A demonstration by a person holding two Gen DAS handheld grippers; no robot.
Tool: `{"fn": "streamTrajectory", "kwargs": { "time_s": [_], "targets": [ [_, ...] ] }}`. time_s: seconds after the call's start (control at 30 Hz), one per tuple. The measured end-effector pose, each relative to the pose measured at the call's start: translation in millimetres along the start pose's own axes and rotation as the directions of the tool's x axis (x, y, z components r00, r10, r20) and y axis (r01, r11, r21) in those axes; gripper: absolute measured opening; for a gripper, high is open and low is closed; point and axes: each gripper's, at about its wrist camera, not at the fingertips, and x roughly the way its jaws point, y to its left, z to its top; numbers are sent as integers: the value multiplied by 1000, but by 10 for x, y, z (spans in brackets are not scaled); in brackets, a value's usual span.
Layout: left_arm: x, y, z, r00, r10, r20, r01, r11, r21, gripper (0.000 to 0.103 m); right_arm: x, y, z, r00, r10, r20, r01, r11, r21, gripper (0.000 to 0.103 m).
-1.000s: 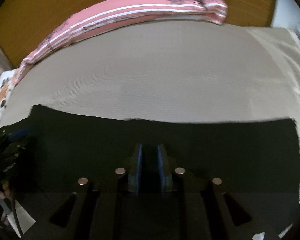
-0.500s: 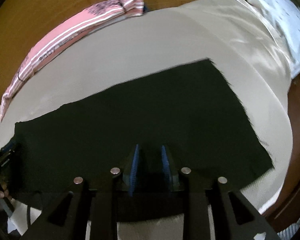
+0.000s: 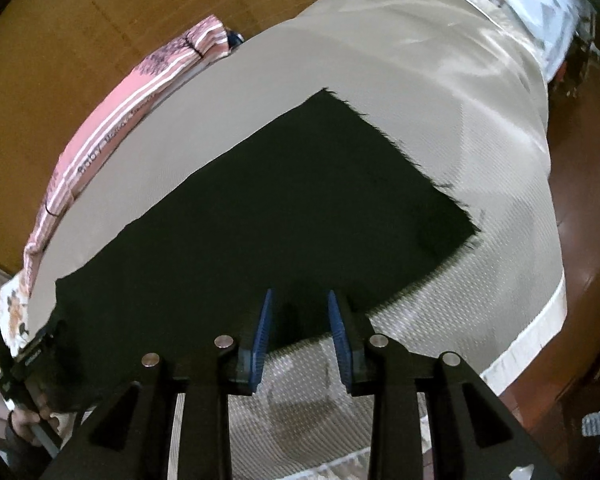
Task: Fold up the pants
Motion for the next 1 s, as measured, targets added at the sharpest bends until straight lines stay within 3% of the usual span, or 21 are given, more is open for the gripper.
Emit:
{"fn": "streamTrajectory", "kwargs": {
  "time_s": [0.2, 0.4, 0.87, 1.0],
  "targets": [
    [-29, -415, 4, 995, -101, -11, 101, 987, 121, 77, -75, -265, -62, 1000, 4, 18, -5, 997, 81, 28],
    [-14, -722, 69, 983, -179, -39, 183, 967, 179, 77, -61, -533, -33, 1000, -2, 28, -2, 990, 144, 28],
    [84, -1321, 197, 969, -234, -84, 247, 935, 256, 77, 125, -692, 279, 995, 42, 92, -59, 981, 185, 28],
    [113, -1504, 205, 965, -251, -83, 264, 925, 273, 77, 142, -713, 297, 993, 60, 97, -78, 978, 193, 15]
  ]
}}
